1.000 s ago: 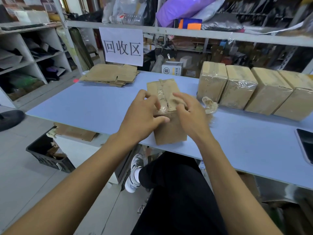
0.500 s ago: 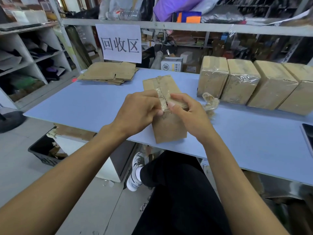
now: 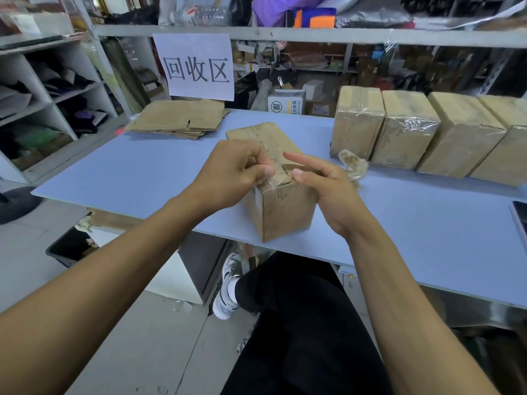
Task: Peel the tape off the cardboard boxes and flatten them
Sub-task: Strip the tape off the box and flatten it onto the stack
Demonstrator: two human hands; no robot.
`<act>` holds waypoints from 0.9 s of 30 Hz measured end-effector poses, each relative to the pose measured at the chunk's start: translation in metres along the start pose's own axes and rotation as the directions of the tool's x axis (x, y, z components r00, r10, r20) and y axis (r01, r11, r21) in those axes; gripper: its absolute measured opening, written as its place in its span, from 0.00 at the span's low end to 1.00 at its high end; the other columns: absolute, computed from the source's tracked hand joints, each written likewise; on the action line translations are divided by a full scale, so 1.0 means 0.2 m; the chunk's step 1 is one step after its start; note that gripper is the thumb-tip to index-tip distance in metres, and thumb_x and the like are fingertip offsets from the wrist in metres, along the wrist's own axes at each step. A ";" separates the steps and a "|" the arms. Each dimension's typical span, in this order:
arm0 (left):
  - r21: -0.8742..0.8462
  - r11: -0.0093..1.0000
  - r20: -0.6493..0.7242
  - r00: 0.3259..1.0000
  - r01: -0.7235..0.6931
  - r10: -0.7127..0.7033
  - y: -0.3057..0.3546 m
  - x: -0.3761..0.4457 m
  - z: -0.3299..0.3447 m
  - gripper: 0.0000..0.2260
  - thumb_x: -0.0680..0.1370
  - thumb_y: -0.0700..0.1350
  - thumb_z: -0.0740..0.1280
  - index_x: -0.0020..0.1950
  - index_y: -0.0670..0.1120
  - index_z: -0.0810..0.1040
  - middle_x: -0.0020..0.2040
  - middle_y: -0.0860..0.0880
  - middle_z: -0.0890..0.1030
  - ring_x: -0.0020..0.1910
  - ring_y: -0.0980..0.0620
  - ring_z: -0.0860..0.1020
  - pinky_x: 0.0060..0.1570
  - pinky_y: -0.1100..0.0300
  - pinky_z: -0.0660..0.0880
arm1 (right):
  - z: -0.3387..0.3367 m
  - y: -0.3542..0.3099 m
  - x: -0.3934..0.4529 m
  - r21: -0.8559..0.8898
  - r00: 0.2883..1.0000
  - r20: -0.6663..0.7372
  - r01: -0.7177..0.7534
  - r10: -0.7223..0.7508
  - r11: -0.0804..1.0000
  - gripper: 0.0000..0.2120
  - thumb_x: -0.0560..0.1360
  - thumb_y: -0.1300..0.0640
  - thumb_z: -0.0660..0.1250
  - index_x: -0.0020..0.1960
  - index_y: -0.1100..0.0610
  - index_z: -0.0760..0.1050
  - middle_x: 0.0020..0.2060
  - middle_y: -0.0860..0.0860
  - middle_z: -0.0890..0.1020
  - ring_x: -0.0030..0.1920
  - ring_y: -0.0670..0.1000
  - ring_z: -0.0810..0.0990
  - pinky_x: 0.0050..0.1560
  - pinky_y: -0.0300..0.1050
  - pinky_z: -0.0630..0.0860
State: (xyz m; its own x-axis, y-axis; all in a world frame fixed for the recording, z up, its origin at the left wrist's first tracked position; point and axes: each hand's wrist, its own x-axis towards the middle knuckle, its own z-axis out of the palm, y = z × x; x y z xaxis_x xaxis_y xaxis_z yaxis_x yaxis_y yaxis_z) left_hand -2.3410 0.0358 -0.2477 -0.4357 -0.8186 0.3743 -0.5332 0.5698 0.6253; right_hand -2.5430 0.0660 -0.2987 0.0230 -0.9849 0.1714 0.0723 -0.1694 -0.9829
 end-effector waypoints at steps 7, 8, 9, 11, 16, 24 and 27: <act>-0.327 0.933 0.035 0.989 0.148 -0.144 -0.03 0.00 0.00 0.08 0.80 0.34 0.67 0.40 0.37 0.79 0.36 0.44 0.79 0.35 0.55 0.77 0.42 0.62 0.76 | 0.02 0.00 0.05 0.079 0.999 0.019 -0.032 0.030 0.996 0.19 0.74 0.63 0.66 0.63 0.54 0.82 0.58 0.56 0.84 0.65 0.57 0.80 0.71 0.53 0.71; -0.339 0.927 0.039 0.987 0.158 -0.155 -0.03 0.00 0.00 0.08 0.80 0.34 0.66 0.41 0.39 0.79 0.36 0.44 0.80 0.35 0.55 0.77 0.42 0.63 0.75 | 0.02 0.00 0.05 0.066 1.000 0.013 -0.029 0.028 0.997 0.18 0.75 0.63 0.66 0.62 0.54 0.82 0.58 0.55 0.85 0.64 0.56 0.80 0.70 0.52 0.72; -0.328 0.930 0.051 0.986 0.166 -0.158 -0.02 0.00 -0.01 0.08 0.81 0.35 0.66 0.42 0.39 0.80 0.37 0.44 0.80 0.36 0.55 0.77 0.43 0.63 0.75 | 0.03 0.00 0.05 0.035 1.000 -0.008 -0.029 0.030 0.999 0.16 0.76 0.64 0.66 0.61 0.54 0.83 0.58 0.54 0.85 0.64 0.54 0.80 0.69 0.50 0.73; -0.304 0.939 0.074 0.986 0.162 -0.147 0.01 -0.01 -0.01 0.10 0.83 0.39 0.64 0.46 0.37 0.81 0.41 0.43 0.81 0.40 0.54 0.77 0.46 0.62 0.75 | 0.05 -0.02 0.05 -0.058 0.996 -0.082 -0.026 0.021 0.998 0.14 0.77 0.65 0.65 0.57 0.54 0.85 0.56 0.49 0.86 0.62 0.50 0.80 0.65 0.45 0.73; -0.125 0.984 0.002 0.992 0.124 -0.124 0.06 -0.06 -0.01 0.06 0.75 0.44 0.75 0.46 0.44 0.80 0.41 0.56 0.80 0.38 0.62 0.78 0.40 0.70 0.74 | 0.12 -0.04 0.00 -0.271 0.992 -0.120 -0.005 -0.029 0.963 0.09 0.77 0.54 0.71 0.56 0.48 0.84 0.50 0.41 0.85 0.50 0.37 0.80 0.49 0.29 0.72; -0.358 0.910 -0.006 0.974 0.210 -0.227 0.04 -0.05 -0.02 0.06 0.75 0.30 0.71 0.44 0.41 0.80 0.42 0.39 0.82 0.36 0.54 0.80 0.41 0.64 0.78 | 0.11 -0.05 0.02 -0.110 0.996 -0.085 -0.047 0.038 0.993 0.14 0.75 0.60 0.73 0.60 0.51 0.82 0.53 0.46 0.85 0.52 0.41 0.82 0.54 0.35 0.75; -0.662 0.703 -0.035 0.926 0.260 -0.375 0.03 -0.06 0.02 0.09 0.75 0.26 0.68 0.42 0.40 0.79 0.44 0.40 0.82 0.39 0.52 0.80 0.43 0.64 0.80 | 0.10 -0.05 0.02 0.010 0.994 -0.082 -0.077 0.077 0.997 0.17 0.75 0.64 0.72 0.62 0.50 0.82 0.56 0.51 0.85 0.54 0.48 0.84 0.58 0.42 0.78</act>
State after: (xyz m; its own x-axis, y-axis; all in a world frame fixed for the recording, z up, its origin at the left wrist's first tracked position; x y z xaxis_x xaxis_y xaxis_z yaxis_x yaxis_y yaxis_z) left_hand -2.3424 0.0488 -0.2511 -0.1786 -0.9745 0.1359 -0.0084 0.1396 0.9902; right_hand -2.5229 0.0638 -0.2871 -0.0534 -0.9946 0.0890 0.0800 -0.0931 -0.9924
